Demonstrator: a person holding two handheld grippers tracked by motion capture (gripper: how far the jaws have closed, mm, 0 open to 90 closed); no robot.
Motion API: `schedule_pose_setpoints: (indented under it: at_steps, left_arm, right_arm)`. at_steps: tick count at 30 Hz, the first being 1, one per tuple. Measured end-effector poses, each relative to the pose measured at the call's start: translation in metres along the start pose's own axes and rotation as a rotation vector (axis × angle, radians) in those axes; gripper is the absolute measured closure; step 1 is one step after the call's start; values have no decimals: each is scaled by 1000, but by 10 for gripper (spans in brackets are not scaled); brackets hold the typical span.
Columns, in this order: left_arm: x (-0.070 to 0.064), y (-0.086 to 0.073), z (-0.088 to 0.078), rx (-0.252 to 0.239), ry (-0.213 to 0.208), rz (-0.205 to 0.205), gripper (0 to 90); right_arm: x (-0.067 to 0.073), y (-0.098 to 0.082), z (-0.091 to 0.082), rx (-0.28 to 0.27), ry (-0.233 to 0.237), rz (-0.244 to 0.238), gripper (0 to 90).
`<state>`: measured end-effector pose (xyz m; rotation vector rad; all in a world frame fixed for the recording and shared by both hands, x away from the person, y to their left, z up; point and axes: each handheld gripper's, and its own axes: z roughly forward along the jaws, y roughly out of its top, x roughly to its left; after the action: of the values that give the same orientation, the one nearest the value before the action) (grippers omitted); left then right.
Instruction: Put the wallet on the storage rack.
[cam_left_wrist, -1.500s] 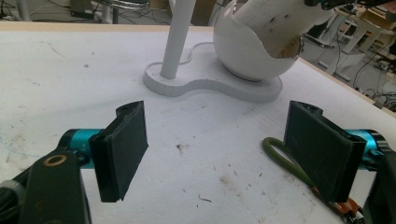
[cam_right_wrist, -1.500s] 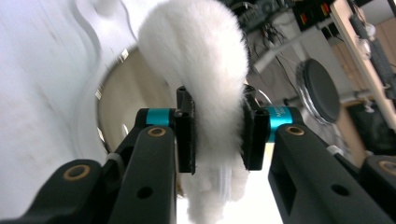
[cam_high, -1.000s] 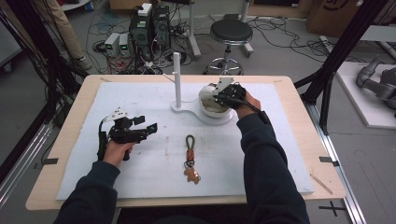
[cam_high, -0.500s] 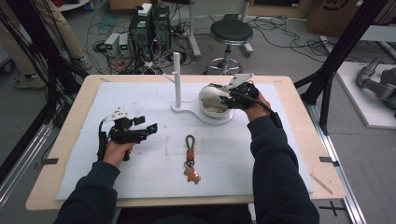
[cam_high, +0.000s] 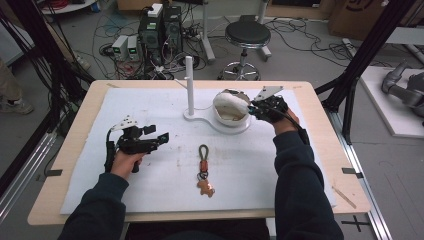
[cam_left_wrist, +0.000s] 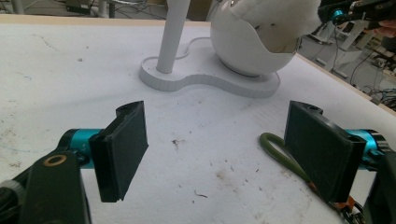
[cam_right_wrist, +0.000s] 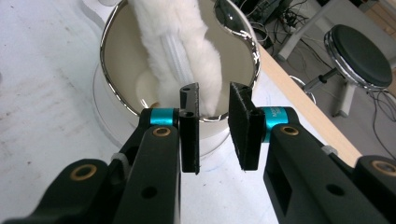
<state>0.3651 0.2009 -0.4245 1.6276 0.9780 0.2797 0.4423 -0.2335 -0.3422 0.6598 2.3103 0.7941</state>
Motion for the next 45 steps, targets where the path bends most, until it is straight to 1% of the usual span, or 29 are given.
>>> schedule_pose_setpoints:
  at_steps: [4, 5, 6, 7, 8, 10, 11, 13, 14, 16, 17, 19, 20, 21, 22, 23, 24, 25, 27, 28, 29, 31, 32, 33, 34, 35, 38, 41, 45]
  left_arm:
    - [-1, 0, 1, 2, -1, -1, 216]
    - [0, 0, 0, 5, -1, 1, 215]
    - [0, 0, 0, 3, -2, 0, 216]
    - [0, 0, 0, 1, -2, -1, 216]
    - [0, 0, 0, -1, -2, -3, 216]
    - [0, 0, 0, -2, 0, -5, 216]
    - [0, 0, 0, -2, -1, -5, 216]
    - [0, 0, 0, 1, -2, -2, 216]
    - [0, 0, 0, 2, -3, -2, 216]
    - [-1, 0, 0, 2, -3, -4, 216]
    - [-1, 0, 0, 3, -4, -2, 216]
    - [-1, 0, 0, 3, -4, -3, 216]
    - [-1, 0, 0, 3, -3, -4, 216]
    - [0, 0, 0, 2, -4, -4, 215]
    - [0, 0, 0, 1, -4, -4, 215]
    - [0, 0, 0, 4, -4, -4, 216]
    - [0, -1, 0, 3, -5, -6, 216]
    - [0, -1, 1, 4, -4, -4, 216]
    - [0, -1, 1, 5, -5, -6, 216]
    - [0, -1, 1, 6, -5, -5, 216]
    - [0, -1, 1, 5, -5, -5, 216]
    - [0, -1, 1, 6, -5, -4, 216]
    - [0, -1, 1, 4, -5, -5, 216]
    - [0, -1, 0, 4, -6, -5, 216]
    - [0, -1, 0, 3, -6, -6, 216]
    - [0, -1, 0, 4, -5, -5, 216]
    - [0, -1, 0, 3, 2, 3, 216]
    - [-2, 0, -2, -3, 8, 21, 215]
    - [-3, 0, -4, -11, 27, 41, 214]
  right_arm:
    - [4, 2, 4, -7, 8, 7, 766]
    - [5, 3, 5, -13, 2, 4, 761]
    - [6, 6, 5, -23, -36, 19, 686]
    - [5, 6, 3, -33, -39, 40, 673]
    - [5, 6, 3, -33, -39, 40, 673]
    - [4, 6, 0, -53, -33, 65, 636]
    - [3, 5, -2, -55, -29, 61, 628]
    - [3, 3, -4, -54, -9, 65, 575]
    - [3, 2, -4, -52, 10, 78, 539]
    - [5, 0, -1, -34, 65, 98, 534]
    - [6, 0, 2, -20, 67, 91, 553]
    - [9, 2, 8, 1, 53, 44, 699]
    - [10, 4, 12, 12, 31, 22, 750]
    - [11, 7, 16, 14, -16, -7, 806]
    - [11, 7, 16, 14, -16, -7, 806]
    - [11, 8, 18, 13, -36, -27, 818]
    - [10, 9, 20, 26, -76, -83, 832]
    - [10, 9, 20, 26, -76, -83, 832]
    - [11, 9, 21, 41, -129, -154, 835]
    - [10, 9, 21, 45, -149, -175, 834]
    - [10, 8, 21, 49, -152, -180, 832]
    - [10, 8, 21, 39, -149, -173, 792]
    - [11, 8, 20, 39, -150, -159, 718]
    - [9, 7, 18, 11, -132, -111, 589]
    - [7, 6, 14, -22, -113, -55, 540]
    - [7, 5, 10, -36, -95, 0, 501]
    - [4, -1, -3, -52, -53, 77, 435]
    - [4, -16, -17, -126, -14, 174, 381]
    - [9, -43, -28, -142, -4, 265, 302]
